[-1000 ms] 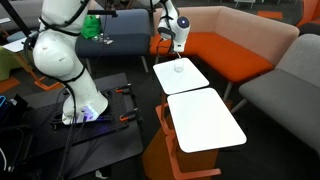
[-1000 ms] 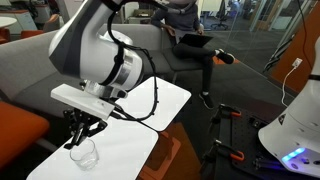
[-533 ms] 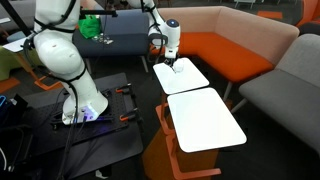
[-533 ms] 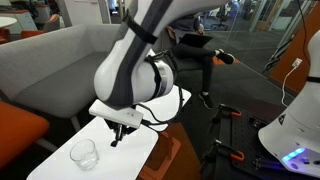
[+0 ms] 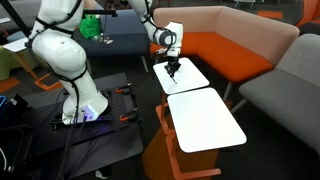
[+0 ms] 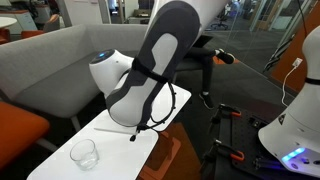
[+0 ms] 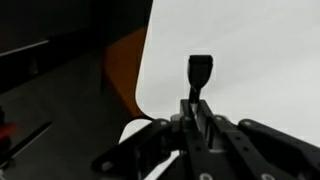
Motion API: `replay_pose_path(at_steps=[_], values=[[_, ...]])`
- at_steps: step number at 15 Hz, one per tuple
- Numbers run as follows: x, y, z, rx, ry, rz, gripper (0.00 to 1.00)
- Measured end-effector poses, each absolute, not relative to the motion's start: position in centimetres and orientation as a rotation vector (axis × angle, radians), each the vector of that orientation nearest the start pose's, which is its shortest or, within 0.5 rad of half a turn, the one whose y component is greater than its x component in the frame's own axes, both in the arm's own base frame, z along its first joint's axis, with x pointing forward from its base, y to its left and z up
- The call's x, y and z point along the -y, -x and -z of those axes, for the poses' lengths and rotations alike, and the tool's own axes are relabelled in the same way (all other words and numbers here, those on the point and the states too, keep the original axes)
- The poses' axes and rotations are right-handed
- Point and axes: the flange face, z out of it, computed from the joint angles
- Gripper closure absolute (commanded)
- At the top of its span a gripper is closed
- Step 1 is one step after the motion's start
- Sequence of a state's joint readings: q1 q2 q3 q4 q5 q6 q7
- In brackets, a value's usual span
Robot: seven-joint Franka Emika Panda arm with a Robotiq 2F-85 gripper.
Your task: Pick up the small brush from the glass cup and put it on the table.
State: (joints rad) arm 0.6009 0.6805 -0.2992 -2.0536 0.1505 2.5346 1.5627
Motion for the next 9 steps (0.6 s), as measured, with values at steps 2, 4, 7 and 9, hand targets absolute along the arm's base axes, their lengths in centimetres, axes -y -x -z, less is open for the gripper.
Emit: replay_pose_path(at_steps=[2,4,7,9], values=[[-16.7,-55.0,-9.2,-2.090,2.662,-0.077,0.97],[-17.2,-55.9,-8.1,-2.091,2.663,-0.127,0.97],[-17.2,-56.7,-6.4,-2.104,2.637,-0.164,0.62],[-17.6,-56.6,-5.3,-2.126,2.622,-0.183,0.47]])
